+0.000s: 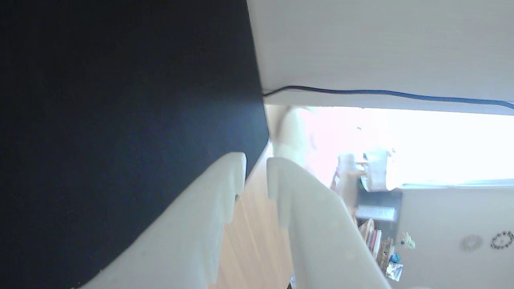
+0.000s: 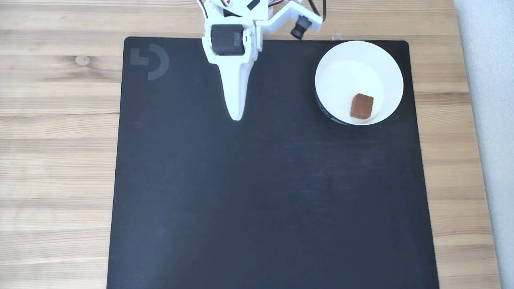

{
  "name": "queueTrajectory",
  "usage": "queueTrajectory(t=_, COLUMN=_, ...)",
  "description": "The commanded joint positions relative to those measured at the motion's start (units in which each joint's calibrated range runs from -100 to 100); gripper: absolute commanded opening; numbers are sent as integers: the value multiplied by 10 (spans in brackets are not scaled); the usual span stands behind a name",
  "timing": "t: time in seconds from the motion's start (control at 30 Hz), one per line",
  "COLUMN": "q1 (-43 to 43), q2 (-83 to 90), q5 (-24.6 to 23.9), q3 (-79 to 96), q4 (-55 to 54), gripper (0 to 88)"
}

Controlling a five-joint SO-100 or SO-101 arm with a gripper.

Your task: Pick up the toy and place it on the plate

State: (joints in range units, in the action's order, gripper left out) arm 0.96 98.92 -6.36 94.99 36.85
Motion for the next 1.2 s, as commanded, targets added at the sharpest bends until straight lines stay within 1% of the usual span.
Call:
queueTrajectory(t=0.0, q1=-1, q2=5, q5=31, q3=37, q4=-23, gripper=26)
queueTrajectory(t=0.13, q1=-1, q2=5, q5=54, q3=46, q4=0, gripper=26)
queueTrajectory(t=0.23, q1=-1, q2=5, q5=59, q3=46, q4=24, gripper=26)
queueTrajectory(t=0.33, q1=23, q2=5, q5=59, q3=46, q4=94, gripper=25)
queueTrajectory(t=0.47, q1=24, q2=5, q5=59, q3=46, q4=162, gripper=25)
queueTrajectory(t=1.17, q1=21, q2=4, q5=55, q3=45, q4=165, gripper=25)
